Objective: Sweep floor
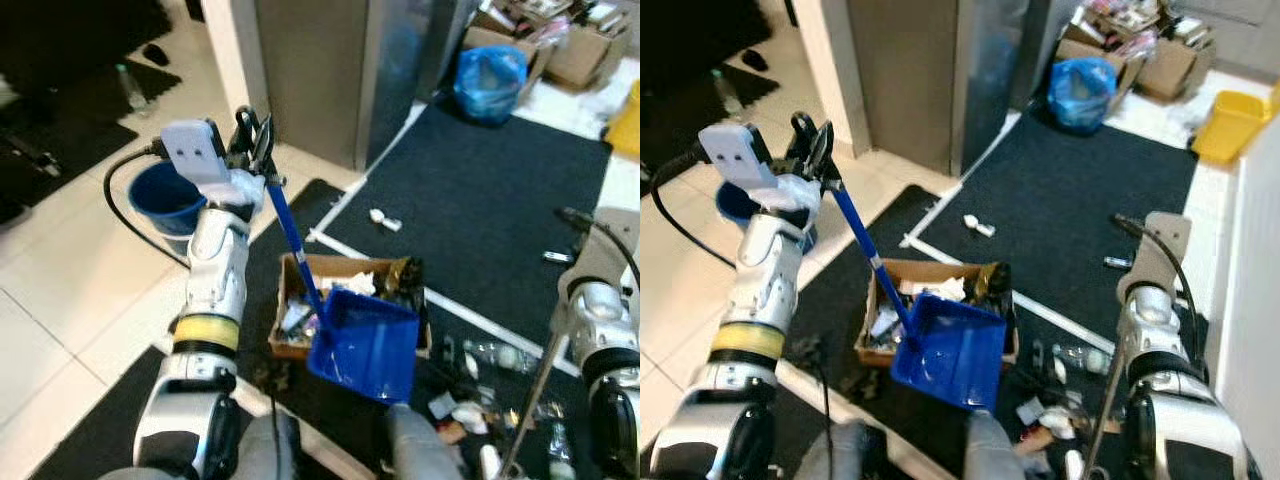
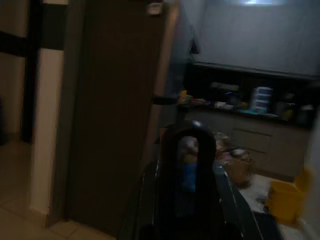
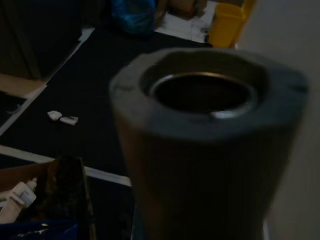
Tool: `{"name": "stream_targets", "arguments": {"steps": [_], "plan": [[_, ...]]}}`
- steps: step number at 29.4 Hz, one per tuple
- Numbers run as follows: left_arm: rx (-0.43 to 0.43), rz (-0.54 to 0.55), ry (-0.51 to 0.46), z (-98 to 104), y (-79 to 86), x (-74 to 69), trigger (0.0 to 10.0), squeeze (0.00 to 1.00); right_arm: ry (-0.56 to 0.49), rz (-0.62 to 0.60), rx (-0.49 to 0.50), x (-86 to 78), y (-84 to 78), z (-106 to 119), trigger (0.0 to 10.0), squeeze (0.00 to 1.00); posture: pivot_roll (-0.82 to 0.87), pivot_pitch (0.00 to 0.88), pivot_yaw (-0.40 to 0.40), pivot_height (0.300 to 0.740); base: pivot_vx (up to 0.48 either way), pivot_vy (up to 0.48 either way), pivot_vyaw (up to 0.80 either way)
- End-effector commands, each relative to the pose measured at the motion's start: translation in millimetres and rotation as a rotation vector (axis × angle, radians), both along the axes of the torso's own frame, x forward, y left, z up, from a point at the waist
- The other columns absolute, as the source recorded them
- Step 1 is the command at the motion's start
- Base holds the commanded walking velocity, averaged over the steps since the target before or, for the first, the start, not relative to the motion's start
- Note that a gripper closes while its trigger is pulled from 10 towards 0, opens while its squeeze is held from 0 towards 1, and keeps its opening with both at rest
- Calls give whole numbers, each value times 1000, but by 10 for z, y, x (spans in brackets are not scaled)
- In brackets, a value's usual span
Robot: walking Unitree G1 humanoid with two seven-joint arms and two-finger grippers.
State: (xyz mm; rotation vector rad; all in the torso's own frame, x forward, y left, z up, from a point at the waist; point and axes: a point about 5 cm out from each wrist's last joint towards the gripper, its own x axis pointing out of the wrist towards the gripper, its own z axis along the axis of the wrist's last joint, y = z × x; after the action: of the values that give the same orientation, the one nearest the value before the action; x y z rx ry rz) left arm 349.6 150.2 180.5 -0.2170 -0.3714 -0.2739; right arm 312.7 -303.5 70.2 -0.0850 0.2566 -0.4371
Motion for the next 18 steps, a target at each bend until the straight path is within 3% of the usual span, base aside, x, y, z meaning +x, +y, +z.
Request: {"name": "stream_targets", "arguments": {"steps": [1, 18], "plan": [[-20, -15, 66, -127, -46, 1, 10000, 0, 31, -8, -7, -30, -28, -33, 10000, 0, 122, 15, -53, 740, -480, 0, 0], [-31, -30, 64, -123, -80, 2, 10000, 0, 33, -8, 8, -28, -36, -32, 10000, 0, 119, 14, -51, 740, -469, 0, 0]]}}
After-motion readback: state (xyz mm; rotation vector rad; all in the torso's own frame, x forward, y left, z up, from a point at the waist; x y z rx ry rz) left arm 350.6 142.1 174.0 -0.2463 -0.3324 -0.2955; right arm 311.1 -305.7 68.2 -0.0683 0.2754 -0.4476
